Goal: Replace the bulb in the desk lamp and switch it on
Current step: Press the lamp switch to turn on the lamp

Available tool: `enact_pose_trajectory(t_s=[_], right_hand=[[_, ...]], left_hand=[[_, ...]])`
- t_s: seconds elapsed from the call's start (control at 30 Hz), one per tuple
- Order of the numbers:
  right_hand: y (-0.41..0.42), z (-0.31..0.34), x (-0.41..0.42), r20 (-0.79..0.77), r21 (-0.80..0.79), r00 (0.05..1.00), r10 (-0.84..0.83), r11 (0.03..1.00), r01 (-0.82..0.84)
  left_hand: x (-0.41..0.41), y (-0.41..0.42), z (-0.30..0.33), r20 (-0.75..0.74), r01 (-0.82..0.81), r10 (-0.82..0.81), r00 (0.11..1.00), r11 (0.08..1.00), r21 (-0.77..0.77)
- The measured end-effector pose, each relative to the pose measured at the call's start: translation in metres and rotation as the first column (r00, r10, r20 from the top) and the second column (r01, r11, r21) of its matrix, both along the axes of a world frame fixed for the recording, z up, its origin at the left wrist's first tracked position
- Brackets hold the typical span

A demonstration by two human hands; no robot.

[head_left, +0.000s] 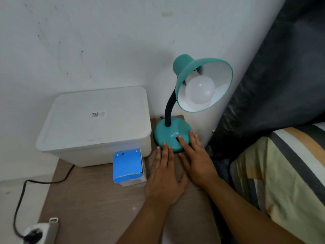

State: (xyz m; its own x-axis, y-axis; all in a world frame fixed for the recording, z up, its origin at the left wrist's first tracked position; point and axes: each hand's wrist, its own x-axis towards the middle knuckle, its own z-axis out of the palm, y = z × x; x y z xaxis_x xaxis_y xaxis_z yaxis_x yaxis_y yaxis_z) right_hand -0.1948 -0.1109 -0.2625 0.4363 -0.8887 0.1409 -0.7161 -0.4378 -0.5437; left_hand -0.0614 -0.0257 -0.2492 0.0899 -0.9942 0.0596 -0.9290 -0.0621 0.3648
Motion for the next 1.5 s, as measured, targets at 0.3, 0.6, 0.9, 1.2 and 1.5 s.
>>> enact_pose_trajectory(t_s=[0.3,0.6,0.9,1.2,1.5], right_hand=[[0.005,0.004,0.003,0.099,0.025,0.995,0.006,1.0,-0.009],[0.01,0.009,0.003,0.158,0.085,0.985,-0.061,0.995,0.048],[0.009,0.006,0.003,0.166,0.085,0.982,-0.086,0.994,0.073],[0.009,0.006,0.004,0.186,0.083,0.98,-0.072,0.995,0.058],[0.01,0.009,0.004,0.197,0.093,0.978,-0.069,0.994,0.051]], left_hand=[[0.001,0.002,-0.002,-0.044,0.005,-0.004,0.999,1.0,0.007],[-0.004,0.004,0.01,-0.058,-0.045,0.045,0.997,0.999,0.01],[-0.004,0.004,0.013,-0.061,-0.043,0.044,0.997,0.999,0.011],[-0.004,0.003,0.02,-0.077,-0.046,0.045,0.996,0.999,-0.007],[-0.004,0.002,0.018,-0.084,-0.041,0.04,0.996,0.999,-0.009]])
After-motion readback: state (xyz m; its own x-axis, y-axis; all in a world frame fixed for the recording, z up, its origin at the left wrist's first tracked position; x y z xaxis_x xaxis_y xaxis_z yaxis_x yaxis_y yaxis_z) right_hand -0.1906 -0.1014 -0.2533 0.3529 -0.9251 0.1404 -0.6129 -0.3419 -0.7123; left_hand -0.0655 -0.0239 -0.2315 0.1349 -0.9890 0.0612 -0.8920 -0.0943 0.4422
